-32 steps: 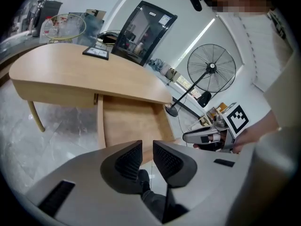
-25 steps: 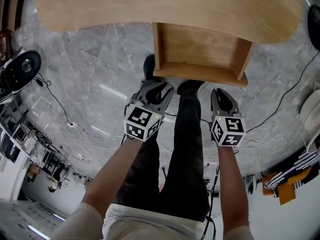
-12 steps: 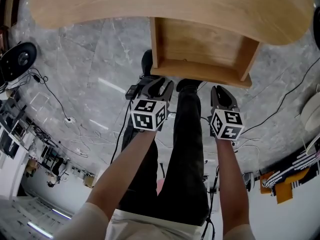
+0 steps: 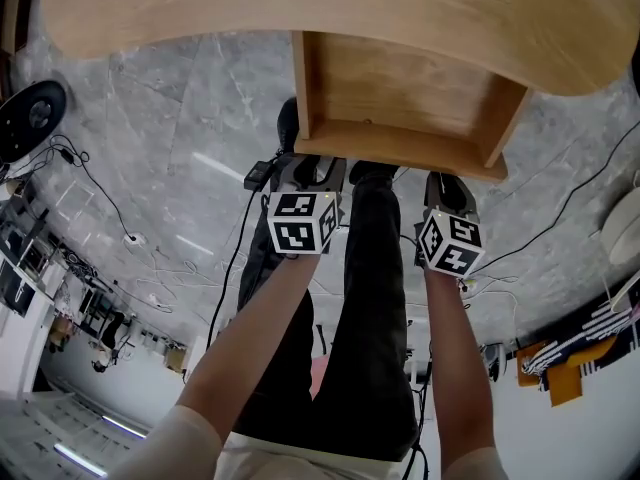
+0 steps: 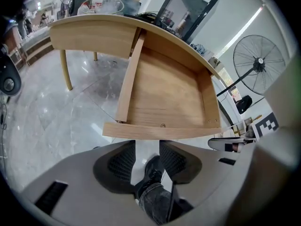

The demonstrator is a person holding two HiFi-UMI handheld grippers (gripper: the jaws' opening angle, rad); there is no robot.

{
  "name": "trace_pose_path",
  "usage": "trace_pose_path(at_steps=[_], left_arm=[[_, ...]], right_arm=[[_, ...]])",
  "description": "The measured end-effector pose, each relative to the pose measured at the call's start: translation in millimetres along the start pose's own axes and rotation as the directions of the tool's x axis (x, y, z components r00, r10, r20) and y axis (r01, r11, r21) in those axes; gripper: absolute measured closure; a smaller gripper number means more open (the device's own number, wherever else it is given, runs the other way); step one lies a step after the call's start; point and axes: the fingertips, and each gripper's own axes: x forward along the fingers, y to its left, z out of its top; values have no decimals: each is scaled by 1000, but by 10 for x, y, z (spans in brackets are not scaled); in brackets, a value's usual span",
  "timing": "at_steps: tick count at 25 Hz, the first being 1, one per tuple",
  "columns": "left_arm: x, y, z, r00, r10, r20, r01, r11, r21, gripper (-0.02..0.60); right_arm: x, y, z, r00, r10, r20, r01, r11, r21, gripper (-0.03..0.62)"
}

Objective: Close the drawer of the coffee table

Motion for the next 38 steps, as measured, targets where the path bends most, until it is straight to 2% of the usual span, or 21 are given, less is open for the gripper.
trace_pose_path(at_steps=[9,15,25,38], left_arm=[[101,-20,49,998,27,49,-29,999,44,422],[89,-106,59,998,-2,56,-3,997,79,425],[62,-132,61,997,-14,72,8,997,79,426],[-114,-99,358,990,-29,135,16,995,94,439]], right_arm=[[81,-66,138,996,-26,86,26,1000,0,479],[62,-127,193,992,-55,117,54,999,8,470],[23,-141,201,986,-73,149,72,997,8,470],[-78,18,430,971,-88,222,84,996,27,468]])
